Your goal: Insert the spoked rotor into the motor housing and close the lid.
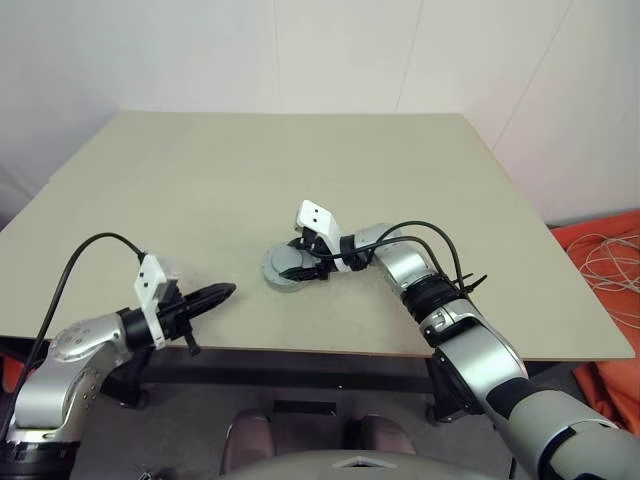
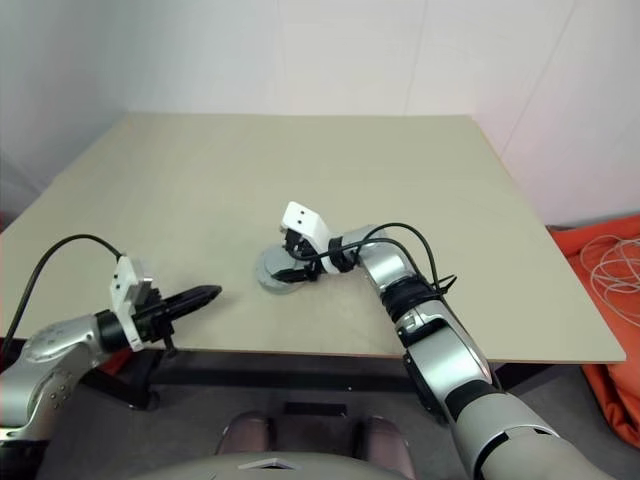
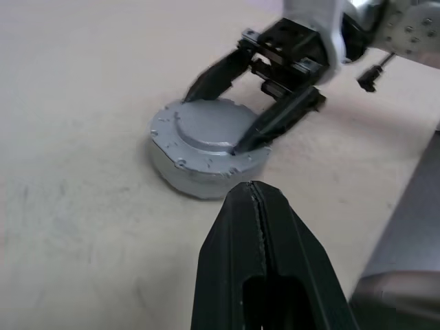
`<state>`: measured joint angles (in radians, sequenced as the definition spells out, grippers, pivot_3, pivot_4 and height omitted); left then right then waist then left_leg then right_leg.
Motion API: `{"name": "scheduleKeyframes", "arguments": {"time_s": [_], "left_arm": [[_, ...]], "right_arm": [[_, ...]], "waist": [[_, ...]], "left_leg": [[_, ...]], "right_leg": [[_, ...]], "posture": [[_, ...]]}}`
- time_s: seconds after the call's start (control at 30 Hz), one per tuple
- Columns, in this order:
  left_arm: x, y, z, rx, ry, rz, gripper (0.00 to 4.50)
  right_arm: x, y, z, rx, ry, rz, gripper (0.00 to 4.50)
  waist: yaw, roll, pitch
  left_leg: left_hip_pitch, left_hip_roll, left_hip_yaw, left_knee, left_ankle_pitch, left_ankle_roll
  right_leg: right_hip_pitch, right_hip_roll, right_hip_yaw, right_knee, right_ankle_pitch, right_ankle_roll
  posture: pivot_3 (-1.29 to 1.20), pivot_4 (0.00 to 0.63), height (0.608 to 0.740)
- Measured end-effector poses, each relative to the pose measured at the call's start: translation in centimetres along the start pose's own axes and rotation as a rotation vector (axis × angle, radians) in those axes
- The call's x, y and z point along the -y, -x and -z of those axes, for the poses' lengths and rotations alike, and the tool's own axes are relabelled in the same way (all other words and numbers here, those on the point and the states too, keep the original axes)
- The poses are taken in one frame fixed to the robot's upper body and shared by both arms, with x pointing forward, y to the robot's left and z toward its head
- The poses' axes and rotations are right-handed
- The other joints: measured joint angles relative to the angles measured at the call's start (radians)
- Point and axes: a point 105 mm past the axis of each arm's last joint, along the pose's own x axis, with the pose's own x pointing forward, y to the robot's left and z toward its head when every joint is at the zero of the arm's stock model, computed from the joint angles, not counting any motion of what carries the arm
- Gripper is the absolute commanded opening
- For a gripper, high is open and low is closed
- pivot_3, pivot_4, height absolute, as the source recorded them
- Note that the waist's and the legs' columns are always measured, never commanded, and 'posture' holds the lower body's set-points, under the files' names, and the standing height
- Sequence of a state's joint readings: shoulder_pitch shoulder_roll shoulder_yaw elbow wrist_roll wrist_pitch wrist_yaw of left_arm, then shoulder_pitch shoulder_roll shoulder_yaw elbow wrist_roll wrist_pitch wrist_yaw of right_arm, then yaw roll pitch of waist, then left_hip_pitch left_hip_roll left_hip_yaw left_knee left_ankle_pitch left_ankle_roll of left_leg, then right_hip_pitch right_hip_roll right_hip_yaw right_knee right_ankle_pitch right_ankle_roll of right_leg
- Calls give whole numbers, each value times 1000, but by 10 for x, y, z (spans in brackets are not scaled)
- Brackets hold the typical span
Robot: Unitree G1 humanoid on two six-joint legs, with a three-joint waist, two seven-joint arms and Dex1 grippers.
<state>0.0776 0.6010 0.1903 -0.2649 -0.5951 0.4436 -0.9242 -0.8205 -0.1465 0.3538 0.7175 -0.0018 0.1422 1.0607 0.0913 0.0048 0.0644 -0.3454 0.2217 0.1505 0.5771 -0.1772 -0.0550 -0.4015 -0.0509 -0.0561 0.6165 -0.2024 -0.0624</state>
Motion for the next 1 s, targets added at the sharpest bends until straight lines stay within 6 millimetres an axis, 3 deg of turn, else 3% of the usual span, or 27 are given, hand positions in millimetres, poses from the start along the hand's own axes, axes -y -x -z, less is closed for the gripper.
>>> {"name": "scheduleKeyframes", "arguments": {"time_s": [0.3, 0.53, 0.8, 1.0], "left_arm": [[-8, -43, -19, 77, 34, -4, 0], [-21, -80, -3, 39, 65, -100, 0], [-41, -86, 18, -59, 50, -229, 0], [-37, -92, 18, -65, 48, -206, 0]], "right_arm": [[0, 0, 1, -3, -3, 0, 3094], [0, -1, 0, 1, -5, -2, 3094], [0, -1, 0, 0, -6, 0, 3094], [0, -1, 1, -1, -9, 1, 3094]], "waist": [[1, 0, 0], [1, 0, 0], [1, 0, 0], [2, -1, 0]], "left_leg": [[0, 0, 0, 2, 0, 0], [-1, 0, 0, 2, 0, 0], [-2, 0, 0, 2, 0, 0], [-1, -1, 0, 2, 0, 0]], "right_leg": [[0, 0, 0, 2, 1, -2], [-1, 0, 0, 2, 2, -3], [-1, 0, 0, 2, 1, -2], [0, -1, 0, 2, 2, -3]], "posture": [[0, 0, 740], [0, 0, 740], [0, 0, 740], [0, 0, 740]]}}
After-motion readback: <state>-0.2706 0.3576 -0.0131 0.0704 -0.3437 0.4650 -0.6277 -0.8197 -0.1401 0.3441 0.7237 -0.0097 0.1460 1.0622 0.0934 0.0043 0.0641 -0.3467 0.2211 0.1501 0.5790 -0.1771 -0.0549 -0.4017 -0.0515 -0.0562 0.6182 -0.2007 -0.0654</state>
